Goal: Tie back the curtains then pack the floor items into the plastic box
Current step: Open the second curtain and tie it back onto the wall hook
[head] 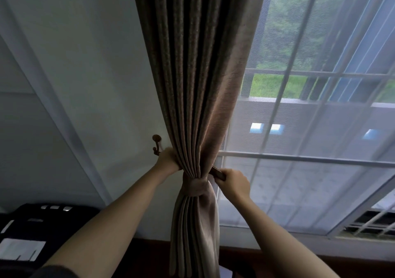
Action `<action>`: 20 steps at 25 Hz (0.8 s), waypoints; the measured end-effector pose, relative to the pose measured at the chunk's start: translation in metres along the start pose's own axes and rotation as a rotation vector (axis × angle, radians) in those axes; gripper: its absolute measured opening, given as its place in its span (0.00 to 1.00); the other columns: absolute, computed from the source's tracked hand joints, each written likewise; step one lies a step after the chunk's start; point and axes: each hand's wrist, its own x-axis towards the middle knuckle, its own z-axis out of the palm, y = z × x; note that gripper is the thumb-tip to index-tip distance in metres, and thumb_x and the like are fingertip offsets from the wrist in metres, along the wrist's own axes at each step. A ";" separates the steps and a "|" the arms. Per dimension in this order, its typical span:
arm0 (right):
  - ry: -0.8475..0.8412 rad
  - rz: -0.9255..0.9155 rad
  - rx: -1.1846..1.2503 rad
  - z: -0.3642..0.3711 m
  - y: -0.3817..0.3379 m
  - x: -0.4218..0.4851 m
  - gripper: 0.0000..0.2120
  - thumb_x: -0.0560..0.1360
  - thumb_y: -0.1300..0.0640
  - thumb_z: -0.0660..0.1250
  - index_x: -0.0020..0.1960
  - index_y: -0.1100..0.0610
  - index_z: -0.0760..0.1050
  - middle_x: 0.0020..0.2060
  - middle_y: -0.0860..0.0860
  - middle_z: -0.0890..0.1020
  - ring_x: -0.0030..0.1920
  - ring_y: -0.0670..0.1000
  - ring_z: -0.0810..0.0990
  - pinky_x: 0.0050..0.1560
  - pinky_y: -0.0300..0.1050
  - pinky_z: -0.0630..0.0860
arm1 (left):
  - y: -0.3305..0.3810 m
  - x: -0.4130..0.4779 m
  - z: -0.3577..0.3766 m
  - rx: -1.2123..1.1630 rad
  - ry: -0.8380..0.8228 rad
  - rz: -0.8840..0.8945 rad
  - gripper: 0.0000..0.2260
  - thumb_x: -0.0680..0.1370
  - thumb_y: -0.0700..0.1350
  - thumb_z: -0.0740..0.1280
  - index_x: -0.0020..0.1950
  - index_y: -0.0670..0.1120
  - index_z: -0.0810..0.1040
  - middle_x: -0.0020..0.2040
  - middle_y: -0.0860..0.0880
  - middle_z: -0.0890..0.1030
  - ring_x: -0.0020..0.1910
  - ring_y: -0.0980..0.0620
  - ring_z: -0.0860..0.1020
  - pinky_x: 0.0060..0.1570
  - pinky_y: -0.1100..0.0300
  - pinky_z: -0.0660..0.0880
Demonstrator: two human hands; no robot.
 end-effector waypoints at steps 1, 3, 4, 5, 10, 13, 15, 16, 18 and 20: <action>0.003 -0.014 -0.019 -0.004 0.005 -0.008 0.09 0.73 0.46 0.65 0.39 0.51 0.76 0.32 0.50 0.77 0.39 0.56 0.78 0.30 0.43 0.65 | -0.002 0.000 -0.001 0.059 -0.014 -0.014 0.07 0.77 0.37 0.65 0.54 0.36 0.76 0.52 0.39 0.80 0.47 0.44 0.80 0.52 0.49 0.79; -0.001 -0.035 -0.092 -0.008 0.021 -0.028 0.12 0.74 0.44 0.64 0.36 0.50 0.71 0.27 0.47 0.73 0.33 0.53 0.73 0.27 0.41 0.61 | -0.011 -0.005 -0.002 0.027 -0.033 -0.065 0.05 0.77 0.38 0.64 0.48 0.38 0.78 0.50 0.38 0.82 0.49 0.41 0.81 0.53 0.44 0.78; -0.001 -0.031 -0.110 -0.008 0.032 -0.038 0.12 0.74 0.44 0.64 0.36 0.49 0.71 0.26 0.46 0.71 0.32 0.51 0.72 0.26 0.41 0.61 | -0.014 -0.010 -0.003 -0.013 -0.052 -0.066 0.05 0.77 0.38 0.64 0.48 0.39 0.79 0.49 0.39 0.82 0.48 0.42 0.81 0.52 0.45 0.79; 0.009 -0.014 -0.102 -0.008 0.042 -0.047 0.12 0.74 0.44 0.65 0.37 0.49 0.72 0.25 0.46 0.71 0.31 0.51 0.72 0.26 0.41 0.62 | -0.016 -0.019 -0.002 -0.078 -0.072 -0.063 0.05 0.77 0.38 0.63 0.48 0.42 0.78 0.48 0.41 0.82 0.48 0.45 0.81 0.50 0.48 0.79; 0.172 -0.069 0.070 -0.010 0.064 -0.063 0.08 0.71 0.49 0.70 0.39 0.51 0.76 0.35 0.45 0.73 0.33 0.51 0.73 0.28 0.43 0.64 | -0.046 -0.061 0.008 -0.199 0.002 0.066 0.05 0.77 0.44 0.66 0.41 0.50 0.76 0.44 0.48 0.80 0.45 0.50 0.80 0.43 0.57 0.77; 0.153 -0.214 0.106 -0.010 0.055 -0.074 0.09 0.72 0.48 0.69 0.42 0.54 0.76 0.36 0.44 0.71 0.33 0.48 0.70 0.29 0.43 0.65 | -0.052 -0.066 0.022 -0.069 -0.020 0.179 0.06 0.75 0.44 0.69 0.38 0.53 0.78 0.49 0.54 0.76 0.47 0.56 0.77 0.51 0.64 0.71; 0.095 -0.311 0.143 -0.006 0.052 -0.083 0.10 0.71 0.47 0.66 0.41 0.54 0.76 0.34 0.44 0.72 0.33 0.47 0.71 0.31 0.45 0.68 | -0.047 -0.065 0.024 0.048 -0.076 0.231 0.02 0.74 0.45 0.70 0.44 0.52 0.82 0.56 0.53 0.71 0.54 0.57 0.74 0.59 0.67 0.67; 0.071 -0.354 0.192 -0.004 0.049 -0.089 0.09 0.71 0.49 0.65 0.41 0.54 0.76 0.33 0.44 0.73 0.32 0.45 0.72 0.32 0.44 0.70 | -0.045 -0.064 0.025 0.100 -0.103 0.255 0.04 0.74 0.47 0.70 0.47 0.51 0.83 0.58 0.51 0.70 0.57 0.56 0.72 0.62 0.65 0.65; 0.036 -0.414 0.324 0.001 0.036 -0.100 0.04 0.71 0.54 0.67 0.43 0.54 0.78 0.32 0.41 0.73 0.32 0.41 0.72 0.33 0.36 0.68 | -0.039 -0.065 0.028 0.196 -0.140 0.275 0.10 0.73 0.53 0.69 0.46 0.48 0.84 0.56 0.50 0.71 0.57 0.57 0.71 0.61 0.63 0.66; -0.015 -0.439 0.412 0.001 0.019 -0.109 0.06 0.71 0.58 0.69 0.47 0.54 0.80 0.33 0.39 0.75 0.33 0.38 0.73 0.35 0.32 0.67 | -0.032 -0.066 0.034 0.314 -0.150 0.282 0.16 0.71 0.60 0.69 0.33 0.49 0.83 0.44 0.49 0.76 0.47 0.56 0.74 0.48 0.64 0.70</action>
